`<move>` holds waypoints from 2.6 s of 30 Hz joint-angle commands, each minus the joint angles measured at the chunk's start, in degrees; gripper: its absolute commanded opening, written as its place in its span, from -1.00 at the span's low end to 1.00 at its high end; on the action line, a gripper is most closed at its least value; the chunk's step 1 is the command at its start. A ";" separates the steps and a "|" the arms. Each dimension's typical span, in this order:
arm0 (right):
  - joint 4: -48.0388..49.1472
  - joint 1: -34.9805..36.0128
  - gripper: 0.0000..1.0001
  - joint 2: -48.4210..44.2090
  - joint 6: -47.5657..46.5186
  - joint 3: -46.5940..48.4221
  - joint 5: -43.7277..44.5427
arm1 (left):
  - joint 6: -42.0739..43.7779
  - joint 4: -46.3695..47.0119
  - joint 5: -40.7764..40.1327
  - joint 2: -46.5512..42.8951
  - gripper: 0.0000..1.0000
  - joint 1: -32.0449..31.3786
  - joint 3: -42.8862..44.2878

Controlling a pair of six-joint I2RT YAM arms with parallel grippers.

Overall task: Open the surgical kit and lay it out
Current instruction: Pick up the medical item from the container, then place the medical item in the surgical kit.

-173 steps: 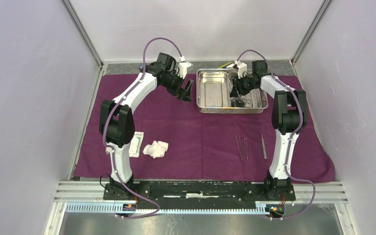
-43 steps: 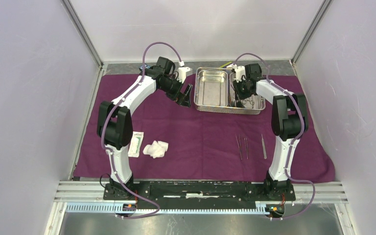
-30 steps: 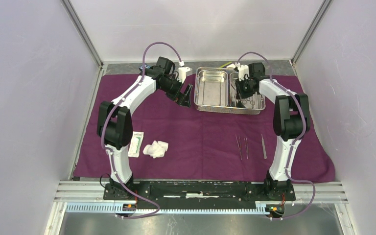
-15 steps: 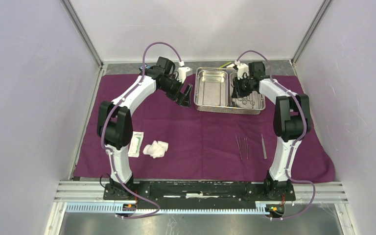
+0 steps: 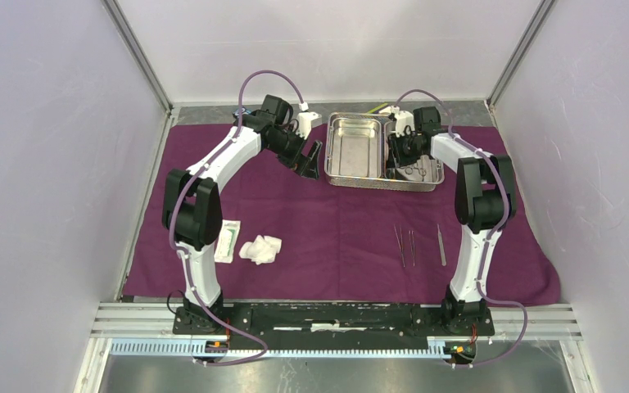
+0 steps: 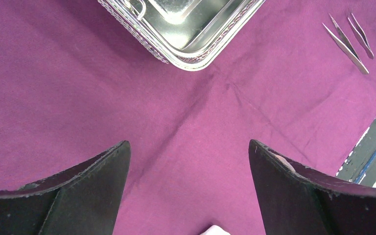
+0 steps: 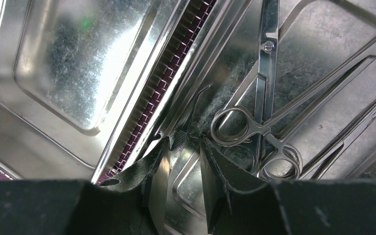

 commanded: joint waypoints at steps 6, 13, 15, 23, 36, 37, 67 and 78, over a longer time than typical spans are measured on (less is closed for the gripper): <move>2.07 2.09 -0.29 0.45 -0.70 -1.56 3.80 | 1.74 0.53 1.61 -2.81 0.92 -0.26 -0.12; 2.10 2.15 -0.39 1.35 -0.58 -1.81 6.39 | 1.97 0.50 1.40 -3.47 0.92 -0.24 -0.88; 1.98 2.18 -0.44 1.36 -0.57 -1.50 6.87 | 2.06 0.52 1.39 -3.59 0.93 -0.25 -1.08; 1.15 1.59 -0.75 0.45 0.07 0.70 7.03 | 2.35 0.50 1.14 -4.25 0.93 -0.24 -1.70; 0.44 0.46 -1.00 -2.53 2.94 3.87 4.58 | 1.97 0.55 1.25 -4.75 0.93 -0.28 -1.53; 0.38 0.42 -1.00 -2.82 2.94 4.03 4.63 | 1.94 0.55 1.21 -4.63 0.93 -0.26 -1.45; 16.80 4.13 -1.00 -24.40 -0.36 -9.44 -10.75 | -39.44 23.88 7.43 -2.40 0.92 -1.06 6.58; 20.67 12.72 -1.00 -30.65 3.74 -15.64 -6.47 | -58.26 36.25 2.11 -2.75 0.76 -3.41 0.41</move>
